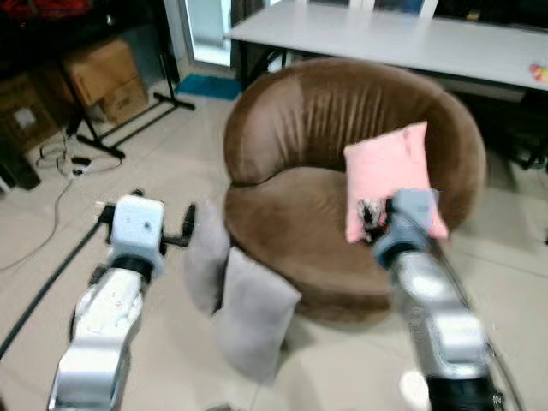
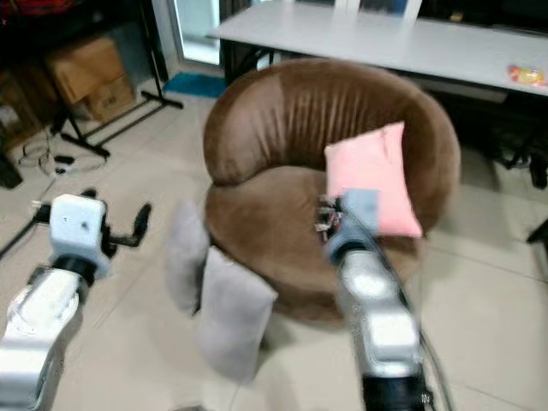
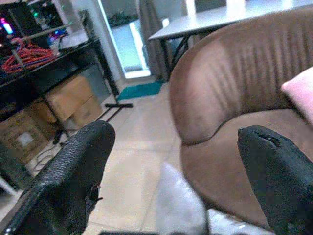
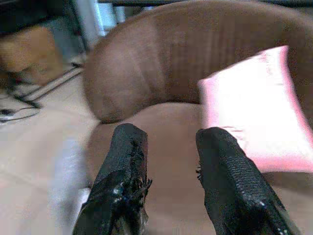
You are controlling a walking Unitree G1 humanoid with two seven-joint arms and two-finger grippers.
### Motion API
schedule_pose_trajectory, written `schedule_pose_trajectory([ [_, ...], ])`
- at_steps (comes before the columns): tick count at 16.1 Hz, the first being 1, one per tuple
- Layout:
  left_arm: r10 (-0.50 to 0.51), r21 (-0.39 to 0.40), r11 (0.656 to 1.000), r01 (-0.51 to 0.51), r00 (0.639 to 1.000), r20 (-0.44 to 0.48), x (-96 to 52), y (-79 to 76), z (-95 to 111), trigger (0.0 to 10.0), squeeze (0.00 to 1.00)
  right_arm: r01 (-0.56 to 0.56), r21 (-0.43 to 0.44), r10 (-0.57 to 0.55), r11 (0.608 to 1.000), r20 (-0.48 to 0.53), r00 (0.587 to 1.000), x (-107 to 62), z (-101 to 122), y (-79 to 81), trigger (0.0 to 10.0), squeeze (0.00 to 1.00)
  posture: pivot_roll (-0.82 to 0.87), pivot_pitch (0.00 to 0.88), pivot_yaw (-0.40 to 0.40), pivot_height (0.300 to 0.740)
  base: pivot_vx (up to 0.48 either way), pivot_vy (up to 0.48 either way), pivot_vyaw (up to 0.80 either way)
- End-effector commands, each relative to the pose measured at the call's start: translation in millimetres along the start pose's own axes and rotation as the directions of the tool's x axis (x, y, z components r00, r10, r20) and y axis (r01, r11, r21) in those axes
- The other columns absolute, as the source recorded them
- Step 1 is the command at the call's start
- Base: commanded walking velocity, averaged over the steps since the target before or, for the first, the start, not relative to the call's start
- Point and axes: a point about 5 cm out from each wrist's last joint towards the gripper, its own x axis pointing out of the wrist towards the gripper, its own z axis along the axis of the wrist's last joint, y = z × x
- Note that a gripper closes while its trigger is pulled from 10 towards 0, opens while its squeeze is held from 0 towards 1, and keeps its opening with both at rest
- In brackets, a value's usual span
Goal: Move the pillow to the sofa from floor
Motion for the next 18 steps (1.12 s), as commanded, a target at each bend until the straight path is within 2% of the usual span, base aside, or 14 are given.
schedule_pose_trajectory([
  [1, -0.01, -0.001, 1.0, 0.01, 1.0, 0.004, 0.1, -2.8, 0.6, 10.0, 0.0, 0.018, -0.003, -0.018, 1.0, -0.008, 1.0, -0.7, -0.8, -6.9, 10.0, 0.0, -0.03, 0.0, 0.009, 0.74, 0.0, 0.0, 0.0],
  [4, 0.007, 0.011, 1.0, -0.008, 1.0, 0.007, -0.4, -0.3, 1.4, 10.0, 0.0, -0.004, -0.02, 0.003, 1.0, -0.009, 1.0, -0.4, -1.2, -5.1, 10.0, 0.0, -0.03, 0.0, 0.004, 0.74, 0.0, 0.0, 0.0],
  [7, 0.016, -0.008, 1.0, -0.016, 1.0, 0.019, -0.3, 3.6, 2.4, 10.0, 0.0, -0.028, -0.033, 0.027, 0.999, -0.013, 1.0, -0.1, -1.9, -3.4, 10.0, 0.0, -0.02, 0.0, -0.002, 0.74, 0.0, 0.0, 0.76],
  [16, -0.031, 0.016, 0.999, 0.031, 0.999, -0.015, -6.1, 0.8, -6.3, 10.0, 0.0, 0.018, -0.033, -0.019, 0.999, -0.006, 1.0, -0.6, -2.6, -10.5, 10.0, 0.0, -0.02, 0.0, -0.007, 0.74, 0.244, 0.0, 0.0],
  [18, -0.033, 0.014, 0.999, 0.033, 0.999, -0.013, -5.8, 0.5, -6.1, 10.0, 0.0, 0.024, -0.032, -0.025, 0.999, -0.006, 1.0, -0.2, -2.3, -11.0, 10.0, 0.0, -0.02, 0.0, -0.007, 0.74, 0.255, 0.0, 0.8],
])
